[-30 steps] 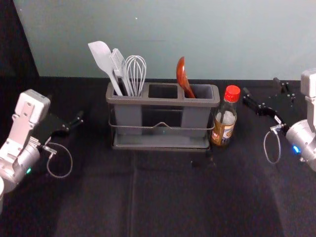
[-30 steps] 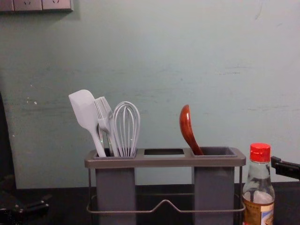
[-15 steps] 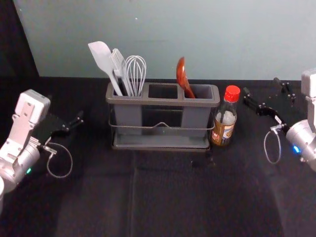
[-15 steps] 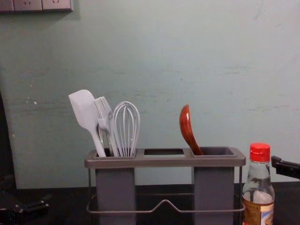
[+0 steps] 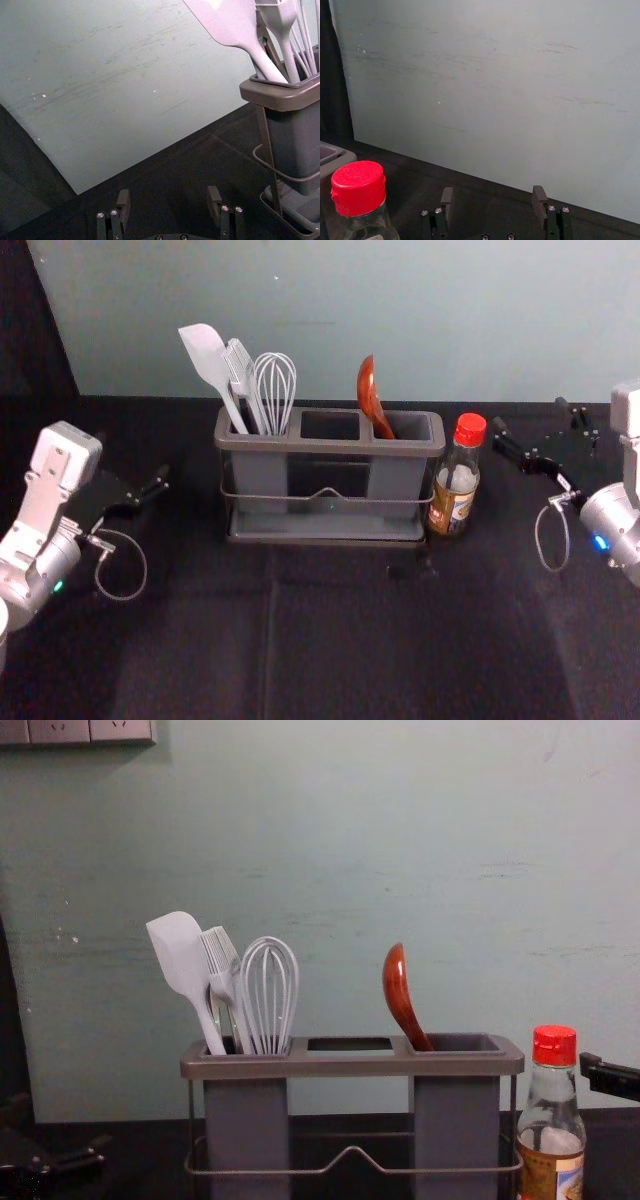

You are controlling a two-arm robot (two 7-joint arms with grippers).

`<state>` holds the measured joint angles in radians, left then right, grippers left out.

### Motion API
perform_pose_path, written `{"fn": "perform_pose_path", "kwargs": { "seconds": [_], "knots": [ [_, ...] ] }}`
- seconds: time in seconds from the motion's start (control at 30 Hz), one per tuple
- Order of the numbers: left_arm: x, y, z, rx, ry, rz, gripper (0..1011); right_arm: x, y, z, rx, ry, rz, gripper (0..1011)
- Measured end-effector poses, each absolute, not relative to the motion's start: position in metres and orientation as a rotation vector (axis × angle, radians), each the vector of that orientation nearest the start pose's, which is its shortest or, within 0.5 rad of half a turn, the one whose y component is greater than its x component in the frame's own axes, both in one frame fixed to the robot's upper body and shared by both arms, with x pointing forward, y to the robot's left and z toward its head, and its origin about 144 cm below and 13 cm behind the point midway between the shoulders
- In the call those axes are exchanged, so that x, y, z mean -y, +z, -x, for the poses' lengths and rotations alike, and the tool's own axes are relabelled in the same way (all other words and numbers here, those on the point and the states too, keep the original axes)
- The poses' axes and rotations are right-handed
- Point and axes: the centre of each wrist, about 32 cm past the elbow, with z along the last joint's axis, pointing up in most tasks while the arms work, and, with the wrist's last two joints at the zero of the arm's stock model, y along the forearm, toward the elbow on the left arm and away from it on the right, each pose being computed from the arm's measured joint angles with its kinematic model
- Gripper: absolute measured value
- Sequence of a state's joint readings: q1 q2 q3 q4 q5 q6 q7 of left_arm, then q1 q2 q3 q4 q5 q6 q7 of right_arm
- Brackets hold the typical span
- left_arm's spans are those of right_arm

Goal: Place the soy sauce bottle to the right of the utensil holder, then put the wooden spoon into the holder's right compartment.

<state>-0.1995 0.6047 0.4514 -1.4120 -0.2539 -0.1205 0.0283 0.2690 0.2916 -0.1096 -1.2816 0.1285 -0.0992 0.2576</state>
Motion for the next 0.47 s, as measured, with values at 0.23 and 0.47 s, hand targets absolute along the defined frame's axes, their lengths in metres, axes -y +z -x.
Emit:
{"fn": "perform_pose_path", "kwargs": {
  "seconds": [0.23, 0.47],
  "knots": [
    [-0.3097, 1.1398, -0.4886, 0.285, 1.248, -0.304, 1005, 0.3063, 1.1556, -0.5322, 0.17, -1.278, 0.113, 1002],
    [-0.3097, 1.1398, -0.4886, 0.285, 1.248, -0.304, 1005, 0.3063, 1.1556, -0.5322, 0.17, -1.278, 0.113, 1002]
  ]
}}
